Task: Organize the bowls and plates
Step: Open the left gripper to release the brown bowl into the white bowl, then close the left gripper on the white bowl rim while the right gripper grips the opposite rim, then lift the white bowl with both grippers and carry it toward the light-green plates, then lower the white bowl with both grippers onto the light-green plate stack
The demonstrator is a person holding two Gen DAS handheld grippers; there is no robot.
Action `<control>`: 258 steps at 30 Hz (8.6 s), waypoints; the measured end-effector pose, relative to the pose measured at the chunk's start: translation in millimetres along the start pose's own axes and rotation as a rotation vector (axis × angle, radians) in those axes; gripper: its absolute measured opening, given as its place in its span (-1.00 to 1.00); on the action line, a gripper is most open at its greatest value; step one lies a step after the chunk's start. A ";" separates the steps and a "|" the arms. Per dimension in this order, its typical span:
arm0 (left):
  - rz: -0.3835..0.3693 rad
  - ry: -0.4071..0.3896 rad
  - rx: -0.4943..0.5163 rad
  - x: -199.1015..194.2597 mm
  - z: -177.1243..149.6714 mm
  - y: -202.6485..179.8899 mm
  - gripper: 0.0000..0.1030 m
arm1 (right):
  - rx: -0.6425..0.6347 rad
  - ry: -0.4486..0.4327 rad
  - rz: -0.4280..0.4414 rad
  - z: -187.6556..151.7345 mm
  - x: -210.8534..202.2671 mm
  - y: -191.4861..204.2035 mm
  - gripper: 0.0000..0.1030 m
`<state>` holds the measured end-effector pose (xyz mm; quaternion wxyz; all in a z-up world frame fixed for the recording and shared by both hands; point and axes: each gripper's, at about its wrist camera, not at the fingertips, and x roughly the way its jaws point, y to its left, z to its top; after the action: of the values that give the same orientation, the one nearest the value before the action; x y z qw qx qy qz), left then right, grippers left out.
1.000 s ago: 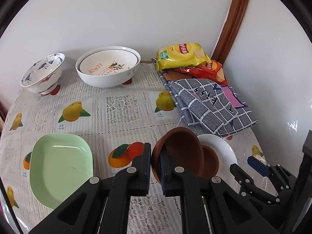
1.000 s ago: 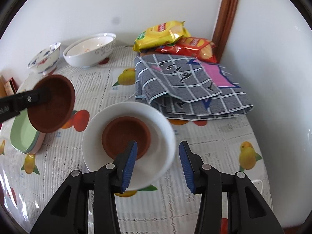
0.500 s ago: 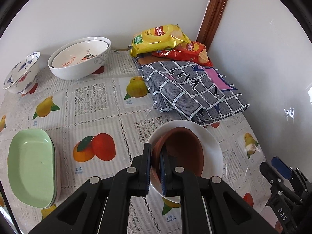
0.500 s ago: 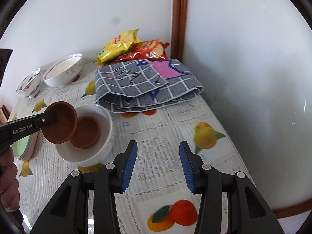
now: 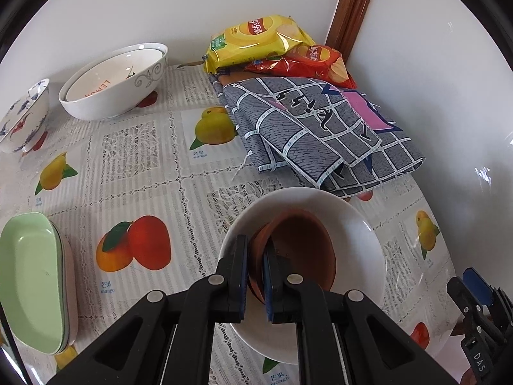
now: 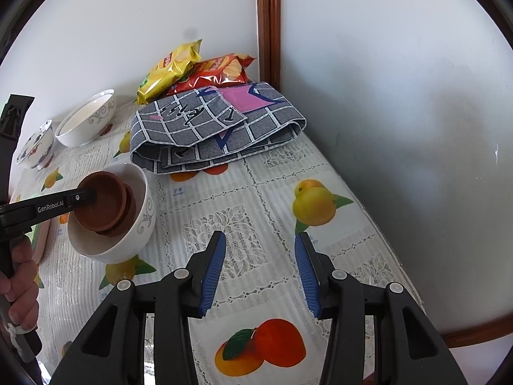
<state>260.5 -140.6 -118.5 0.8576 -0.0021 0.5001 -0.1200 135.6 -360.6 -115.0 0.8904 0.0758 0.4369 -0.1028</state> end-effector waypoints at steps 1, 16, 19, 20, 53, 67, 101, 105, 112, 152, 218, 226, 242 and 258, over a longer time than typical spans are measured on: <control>-0.003 0.003 -0.002 1.6 -0.2 -1.2 -0.83 | -0.002 0.000 0.001 -0.1 0.6 0.3 -0.14; -0.037 0.024 0.019 -3.9 -4.5 -3.6 -0.78 | -0.016 -0.003 0.046 0.5 0.4 17.9 -0.14; -0.020 -0.014 0.040 -17.4 -4.7 -4.7 -0.65 | -0.025 -0.009 0.060 4.0 -0.2 26.3 -0.14; -0.023 -0.027 0.042 -22.4 -4.2 -3.8 -0.65 | -0.028 -0.012 0.067 5.8 -0.1 29.5 -0.14; 0.020 0.106 0.019 18.3 -2.8 23.6 -0.47 | -0.100 0.161 0.107 30.0 71.8 102.7 -0.46; 0.002 0.094 -0.005 25.9 -4.7 26.6 -0.38 | -0.077 0.156 0.106 29.1 78.8 96.3 -0.16; -0.058 0.017 -0.030 -29.9 -19.8 30.0 -0.81 | 0.062 0.090 0.214 20.8 25.0 103.4 -0.78; -0.053 0.002 -0.037 -44.4 -19.0 32.9 -0.81 | 0.067 0.076 0.228 23.6 11.6 105.8 -0.78; -0.043 -0.037 -0.036 -70.2 -14.9 38.9 -0.81 | 0.066 0.045 0.249 29.6 -10.4 114.5 -0.78; 0.027 -0.130 -0.093 -122.7 -3.9 108.5 -0.81 | -0.009 -0.025 0.306 52.1 -46.2 191.7 -0.80; 0.075 -0.099 -0.250 -106.6 -21.9 241.7 -0.81 | -0.169 0.049 0.369 37.3 -12.0 325.6 -0.80; 0.077 -0.078 -0.274 -94.7 -29.4 255.4 -0.81 | -0.184 0.080 0.369 29.2 0.7 337.3 -0.80; 0.081 -0.030 -0.314 -68.1 -39.5 275.1 -0.81 | -0.210 0.133 0.365 13.1 27.7 355.8 -0.80; 0.066 -0.021 -0.313 -54.2 -38.6 278.6 -0.80 | -0.229 0.133 0.368 7.1 44.7 355.7 -0.80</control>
<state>258.6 145.7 -125.8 0.8554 -0.1206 0.5036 -0.0122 256.3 -23.3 -130.2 0.8661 0.0593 0.4825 0.1166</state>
